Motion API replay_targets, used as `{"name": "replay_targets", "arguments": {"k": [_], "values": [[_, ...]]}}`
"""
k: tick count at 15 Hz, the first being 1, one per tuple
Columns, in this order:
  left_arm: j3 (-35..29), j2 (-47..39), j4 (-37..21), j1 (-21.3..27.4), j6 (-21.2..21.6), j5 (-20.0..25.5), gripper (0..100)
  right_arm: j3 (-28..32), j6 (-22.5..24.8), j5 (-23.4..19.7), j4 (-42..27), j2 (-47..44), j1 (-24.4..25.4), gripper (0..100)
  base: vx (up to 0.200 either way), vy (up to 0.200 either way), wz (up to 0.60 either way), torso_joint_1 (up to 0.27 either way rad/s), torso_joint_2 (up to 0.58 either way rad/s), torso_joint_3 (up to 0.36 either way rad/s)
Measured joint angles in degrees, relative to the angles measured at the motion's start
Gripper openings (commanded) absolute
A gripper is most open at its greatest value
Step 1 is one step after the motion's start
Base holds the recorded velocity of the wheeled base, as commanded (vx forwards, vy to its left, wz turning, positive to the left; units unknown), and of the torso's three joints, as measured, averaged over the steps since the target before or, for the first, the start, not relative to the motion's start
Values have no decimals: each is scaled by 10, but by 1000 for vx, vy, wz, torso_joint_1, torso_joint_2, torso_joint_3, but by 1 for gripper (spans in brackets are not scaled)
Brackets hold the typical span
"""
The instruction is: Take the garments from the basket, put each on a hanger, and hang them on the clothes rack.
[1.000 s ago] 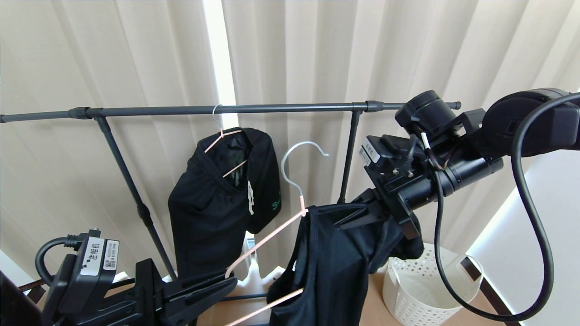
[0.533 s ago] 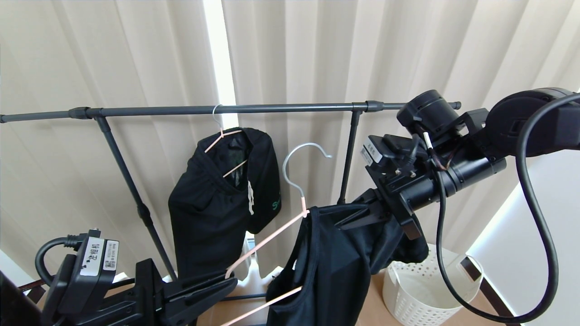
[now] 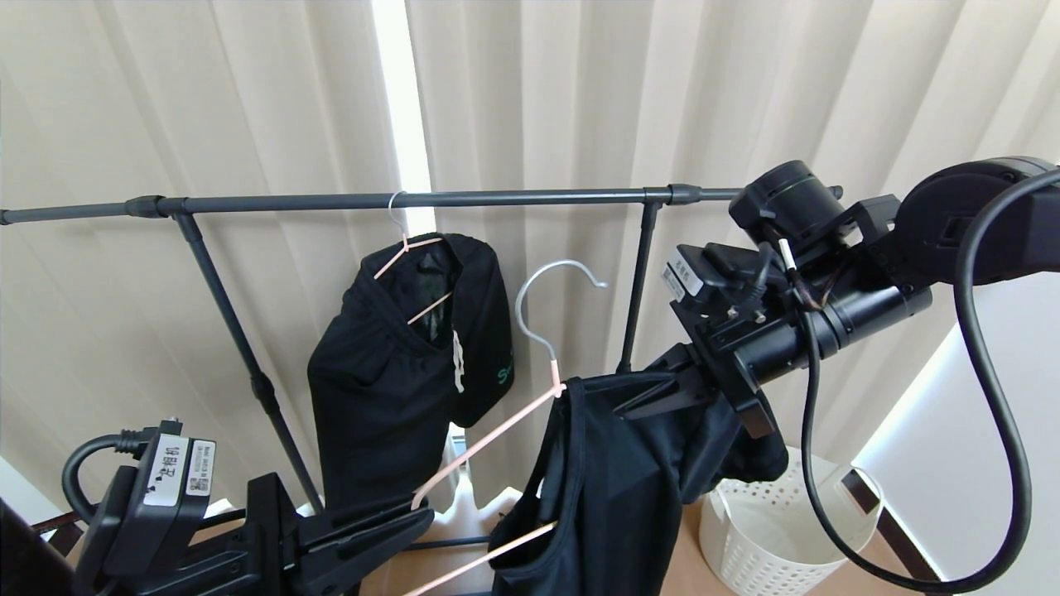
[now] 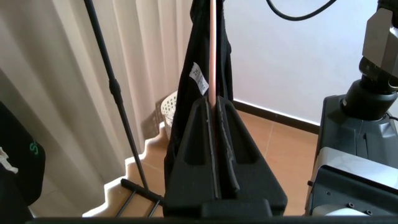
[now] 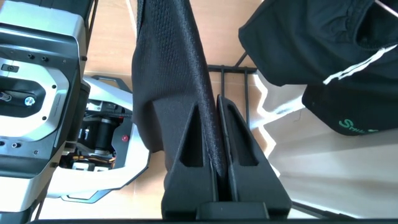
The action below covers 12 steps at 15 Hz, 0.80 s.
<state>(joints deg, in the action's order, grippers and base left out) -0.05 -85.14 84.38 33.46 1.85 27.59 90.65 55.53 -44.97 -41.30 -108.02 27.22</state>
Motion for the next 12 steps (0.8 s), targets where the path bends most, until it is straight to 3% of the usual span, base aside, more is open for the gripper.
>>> {"name": "replay_targets", "arguments": {"k": [8,12], "values": [[-7,-1,1,-25,-5,2,100,-20,0,0,2,20,0,0,0,0,0,0,0,0],[-14,0,2,-73,-34,51,100,-33,0,2,3,30,0,0,0,0,0,0,0,0]]}}
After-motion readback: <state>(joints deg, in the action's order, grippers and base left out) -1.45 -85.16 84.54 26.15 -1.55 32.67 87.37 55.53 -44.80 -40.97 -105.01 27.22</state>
